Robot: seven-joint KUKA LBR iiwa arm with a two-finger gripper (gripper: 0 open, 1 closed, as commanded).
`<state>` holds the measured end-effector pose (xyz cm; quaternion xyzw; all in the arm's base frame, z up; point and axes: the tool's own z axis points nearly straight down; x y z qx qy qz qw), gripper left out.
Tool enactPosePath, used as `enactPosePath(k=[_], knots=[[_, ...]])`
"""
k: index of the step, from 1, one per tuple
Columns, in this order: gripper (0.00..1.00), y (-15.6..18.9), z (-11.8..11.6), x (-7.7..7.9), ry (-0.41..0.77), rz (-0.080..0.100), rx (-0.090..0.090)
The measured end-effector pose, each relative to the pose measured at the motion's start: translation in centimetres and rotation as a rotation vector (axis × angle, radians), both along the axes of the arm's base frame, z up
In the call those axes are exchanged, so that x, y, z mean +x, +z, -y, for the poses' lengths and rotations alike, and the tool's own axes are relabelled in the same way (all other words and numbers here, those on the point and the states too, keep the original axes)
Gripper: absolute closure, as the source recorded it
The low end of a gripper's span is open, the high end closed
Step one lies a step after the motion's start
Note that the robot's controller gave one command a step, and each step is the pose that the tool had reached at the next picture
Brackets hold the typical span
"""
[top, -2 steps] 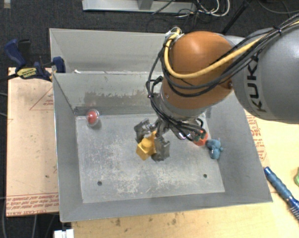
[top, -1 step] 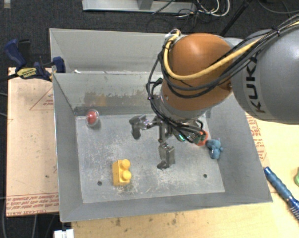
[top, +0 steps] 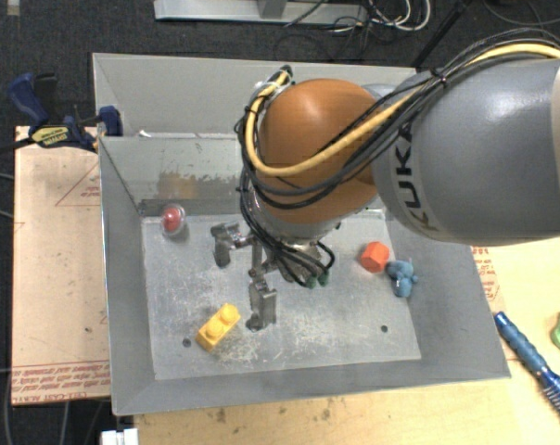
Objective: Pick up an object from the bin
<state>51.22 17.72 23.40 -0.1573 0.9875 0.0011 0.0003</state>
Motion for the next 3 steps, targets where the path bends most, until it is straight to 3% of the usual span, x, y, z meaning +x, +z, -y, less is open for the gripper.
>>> enactPosePath(k=[1, 2, 3], knots=[[0.0, -12.9, -0.3, 1.6, 0.192, -0.005, -0.002], [0.0, -16.6, 1.0, 3.0, 0.242, -0.002, -0.002], [1.0, -16.4, 0.9, 3.1, 0.242, 0.001, 0.0]])
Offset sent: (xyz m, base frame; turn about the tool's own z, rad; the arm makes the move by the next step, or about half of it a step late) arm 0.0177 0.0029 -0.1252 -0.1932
